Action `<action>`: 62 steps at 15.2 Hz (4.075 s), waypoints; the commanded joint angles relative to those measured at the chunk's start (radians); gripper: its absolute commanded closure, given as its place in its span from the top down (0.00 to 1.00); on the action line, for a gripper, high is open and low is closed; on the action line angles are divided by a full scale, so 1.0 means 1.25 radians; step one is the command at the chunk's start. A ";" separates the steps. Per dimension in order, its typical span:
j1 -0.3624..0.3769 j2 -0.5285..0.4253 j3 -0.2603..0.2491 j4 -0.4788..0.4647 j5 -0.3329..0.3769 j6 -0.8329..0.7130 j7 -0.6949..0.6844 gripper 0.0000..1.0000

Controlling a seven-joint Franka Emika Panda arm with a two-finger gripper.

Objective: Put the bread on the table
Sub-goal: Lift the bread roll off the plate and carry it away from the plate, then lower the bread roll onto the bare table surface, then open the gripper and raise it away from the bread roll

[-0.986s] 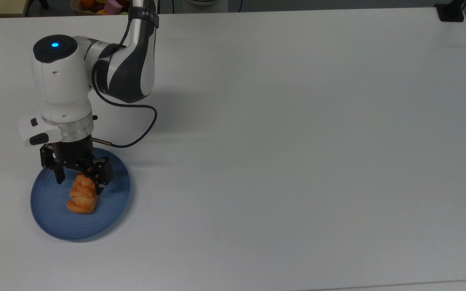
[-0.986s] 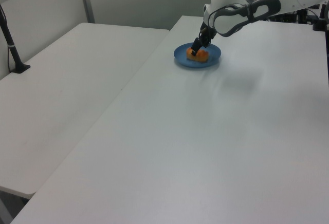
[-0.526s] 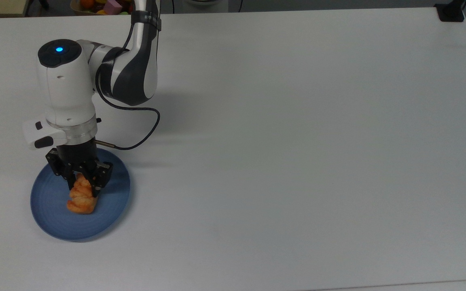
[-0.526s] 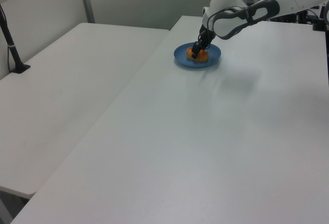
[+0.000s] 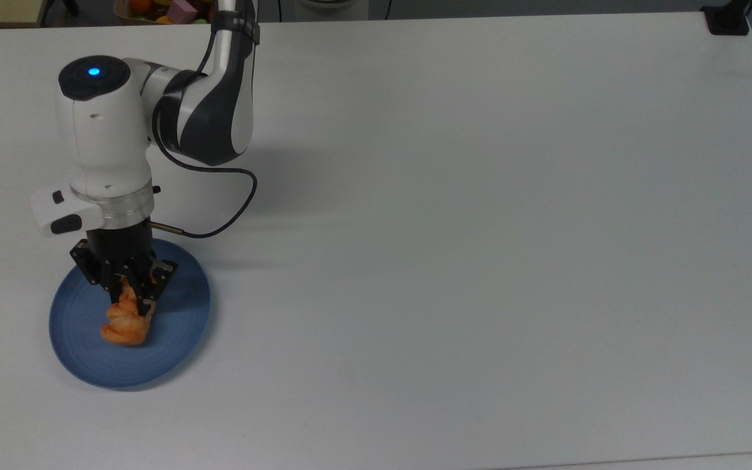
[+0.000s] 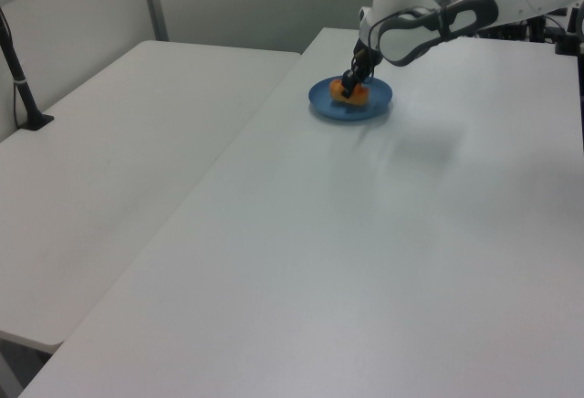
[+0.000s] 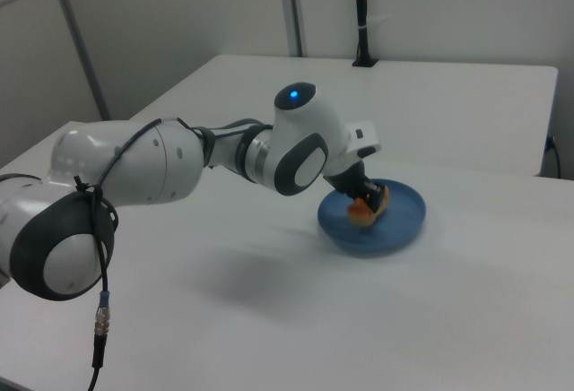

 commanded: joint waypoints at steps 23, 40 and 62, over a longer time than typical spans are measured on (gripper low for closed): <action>-0.265 -0.428 -0.024 -0.291 0.039 -0.494 -0.574 0.38; -0.292 -0.336 -0.051 -0.484 0.115 -0.089 -0.605 0.43; -0.144 -0.583 -0.047 -0.429 0.100 -0.381 -0.225 1.00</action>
